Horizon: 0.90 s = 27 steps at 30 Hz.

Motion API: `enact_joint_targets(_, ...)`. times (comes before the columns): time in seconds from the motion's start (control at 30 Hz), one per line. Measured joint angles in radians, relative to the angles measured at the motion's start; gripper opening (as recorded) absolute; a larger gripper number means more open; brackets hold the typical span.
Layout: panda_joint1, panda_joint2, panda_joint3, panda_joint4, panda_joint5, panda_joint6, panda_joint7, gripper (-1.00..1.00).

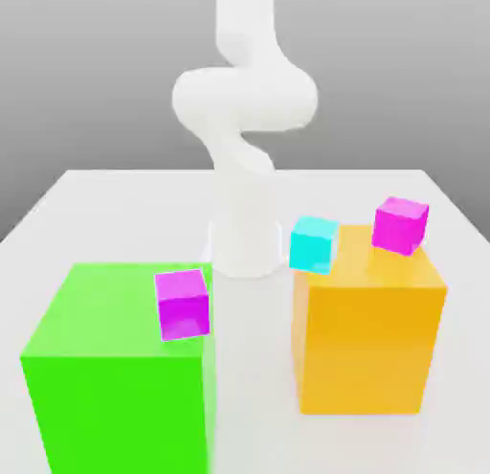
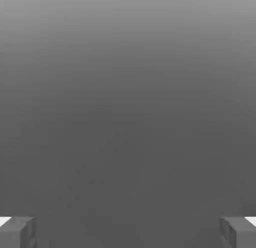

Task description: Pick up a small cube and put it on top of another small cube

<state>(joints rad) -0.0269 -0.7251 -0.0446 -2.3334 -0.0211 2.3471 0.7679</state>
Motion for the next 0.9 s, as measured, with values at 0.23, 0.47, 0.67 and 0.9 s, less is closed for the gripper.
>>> enact_joint_targets(0.23, -0.068, 0.245, -0.228, -0.165, -0.071, 0.179, -0.262, 0.0)
enact_joint_targets(0.47, -0.158, 0.502, -0.451, -0.34, -0.125, 0.368, -0.566, 0.0)
enact_joint_targets(0.67, -0.209, 0.655, -0.572, -0.52, -0.12, 0.489, -0.839, 0.0)
enact_joint_targets(0.9, -0.196, 0.74, -0.579, -0.557, 0.055, 0.565, -1.093, 0.0)
